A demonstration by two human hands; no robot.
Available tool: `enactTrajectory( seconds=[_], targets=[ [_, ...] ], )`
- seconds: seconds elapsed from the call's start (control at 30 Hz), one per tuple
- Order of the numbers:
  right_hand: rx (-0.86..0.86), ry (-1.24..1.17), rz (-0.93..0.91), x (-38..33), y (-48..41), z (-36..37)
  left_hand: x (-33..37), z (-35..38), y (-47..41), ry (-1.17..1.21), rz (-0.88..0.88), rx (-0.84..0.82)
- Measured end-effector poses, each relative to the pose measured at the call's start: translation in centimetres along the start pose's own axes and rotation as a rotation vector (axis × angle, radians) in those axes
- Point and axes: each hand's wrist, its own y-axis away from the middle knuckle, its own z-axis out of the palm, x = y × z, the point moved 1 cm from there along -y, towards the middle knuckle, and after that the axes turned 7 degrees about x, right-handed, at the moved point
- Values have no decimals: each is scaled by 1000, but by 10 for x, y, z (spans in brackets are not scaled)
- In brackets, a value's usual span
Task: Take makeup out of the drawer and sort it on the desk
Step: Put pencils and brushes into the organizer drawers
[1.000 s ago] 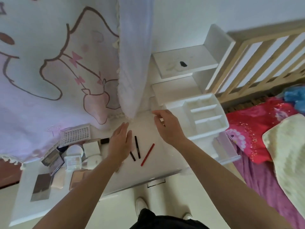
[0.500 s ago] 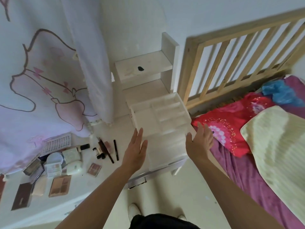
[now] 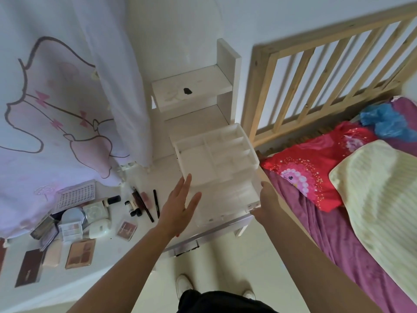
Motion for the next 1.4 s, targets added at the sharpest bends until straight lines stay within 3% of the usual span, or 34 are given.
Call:
enactTrajectory(
  seconds=[0.23, 0.37, 0.47, 0.63, 0.7, 0.8, 0.9, 0.97, 1.1, 1.17, 1.4],
  targets=[
    [-141, -28, 8, 1, -48, 19, 0, 3, -6, -310, 2, -84],
    [-148, -27, -40, -22, -32, 38, -6, 8, -21, -332, 29, 89],
    [-191, -12, 68, -36, -12, 55, -15, 7, -38, -386, 102, 260],
    [-252, 52, 29, -46, -4, 61, -19, 10, -50, -498, 207, 291],
    [-260, 37, 25, -46, -9, 56, -16, 14, -49, -443, 197, 260],
    [-241, -22, 0, -36, -10, 52, -21, 19, -44, -231, 41, 200],
    [-90, -121, -62, -18, -11, 50, -35, 24, -30, -30, -206, 198],
    [11, -161, -21, -2, -18, 46, -53, 32, -16, -43, -271, 139],
    [-3, -172, 207, 33, -39, 38, -89, 56, 5, -183, -180, -311],
    [-89, -107, 254, 48, -46, 40, -98, 65, 12, -210, -215, -421],
    [-47, -125, 251, 57, -55, 66, -108, 76, 5, -224, -323, -354]
  ],
)
